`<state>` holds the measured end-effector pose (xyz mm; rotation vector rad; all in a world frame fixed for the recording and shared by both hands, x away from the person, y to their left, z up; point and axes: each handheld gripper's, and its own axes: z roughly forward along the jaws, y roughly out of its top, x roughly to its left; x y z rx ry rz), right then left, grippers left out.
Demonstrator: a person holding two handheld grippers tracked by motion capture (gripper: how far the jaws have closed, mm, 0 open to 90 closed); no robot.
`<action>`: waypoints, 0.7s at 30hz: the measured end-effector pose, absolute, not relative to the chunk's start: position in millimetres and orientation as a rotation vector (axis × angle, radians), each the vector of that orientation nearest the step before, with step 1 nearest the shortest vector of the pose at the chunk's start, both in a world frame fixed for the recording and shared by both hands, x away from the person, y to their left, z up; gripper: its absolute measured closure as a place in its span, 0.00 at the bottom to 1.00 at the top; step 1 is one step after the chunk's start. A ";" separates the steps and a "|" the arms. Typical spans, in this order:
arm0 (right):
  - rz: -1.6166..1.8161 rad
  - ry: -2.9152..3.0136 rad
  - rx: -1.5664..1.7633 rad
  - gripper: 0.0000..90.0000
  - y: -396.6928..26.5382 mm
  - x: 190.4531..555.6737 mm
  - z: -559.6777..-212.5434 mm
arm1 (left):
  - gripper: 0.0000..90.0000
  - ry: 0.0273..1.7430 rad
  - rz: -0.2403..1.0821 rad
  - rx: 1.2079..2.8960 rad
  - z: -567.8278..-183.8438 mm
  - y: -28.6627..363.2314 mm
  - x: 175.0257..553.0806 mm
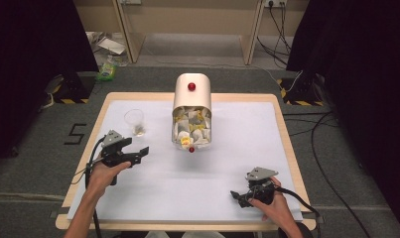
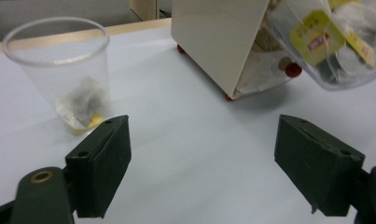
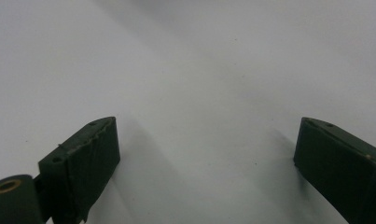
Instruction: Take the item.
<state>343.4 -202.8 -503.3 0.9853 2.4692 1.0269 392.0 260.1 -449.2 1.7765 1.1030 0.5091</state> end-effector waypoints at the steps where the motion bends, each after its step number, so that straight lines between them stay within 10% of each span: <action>1: 1.026 2.469 0.983 0.08 -203.0 343.6 -503.3 | 0.20 1.104 0.513 1.778 -452.1 259.9 389.8; 21: 1.027 2.469 0.986 0.08 -202.8 343.3 -503.3 | 0.20 1.151 0.463 1.901 -506.0 260.5 362.4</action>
